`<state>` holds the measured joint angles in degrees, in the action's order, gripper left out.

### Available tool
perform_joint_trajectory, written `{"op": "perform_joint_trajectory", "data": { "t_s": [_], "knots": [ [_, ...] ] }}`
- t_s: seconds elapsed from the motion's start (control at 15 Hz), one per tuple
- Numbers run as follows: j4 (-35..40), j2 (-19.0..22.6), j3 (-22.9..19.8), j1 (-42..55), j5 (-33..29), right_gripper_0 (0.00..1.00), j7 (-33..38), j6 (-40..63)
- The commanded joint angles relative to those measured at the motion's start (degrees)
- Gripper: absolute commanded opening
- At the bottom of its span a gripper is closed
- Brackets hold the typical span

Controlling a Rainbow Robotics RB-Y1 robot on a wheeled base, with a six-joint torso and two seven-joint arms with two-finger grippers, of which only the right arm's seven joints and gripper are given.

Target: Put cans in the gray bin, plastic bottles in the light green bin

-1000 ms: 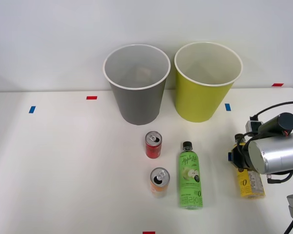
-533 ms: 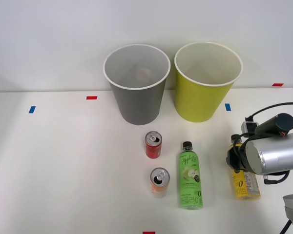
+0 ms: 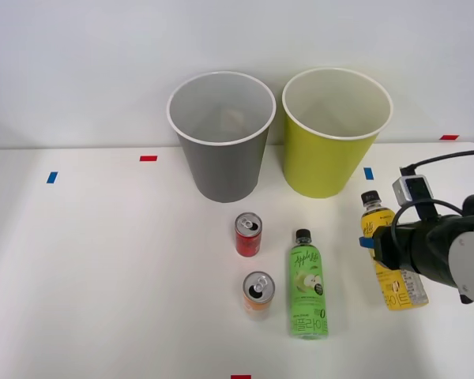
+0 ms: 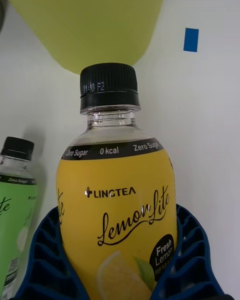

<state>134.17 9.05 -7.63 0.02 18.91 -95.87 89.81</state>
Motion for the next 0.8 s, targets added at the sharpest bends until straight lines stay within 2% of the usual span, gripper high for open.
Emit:
{"op": "perform_joint_trajectory", "data": {
  "t_s": [0.07,0.33,0.47,0.8],
  "knots": [
    [6.81,-1.14,-6.43,3.23,12.12,0.0,-5.38,-0.08],
    [11.64,-2.11,-12.76,4.37,23.37,0.0,-6.79,-1.04],
    [12.08,-2.99,-16.37,4.37,31.89,0.0,-7.49,-4.82],
    [12.08,-2.99,-17.51,4.55,44.55,0.0,-8.28,-20.82]
  ]
}}
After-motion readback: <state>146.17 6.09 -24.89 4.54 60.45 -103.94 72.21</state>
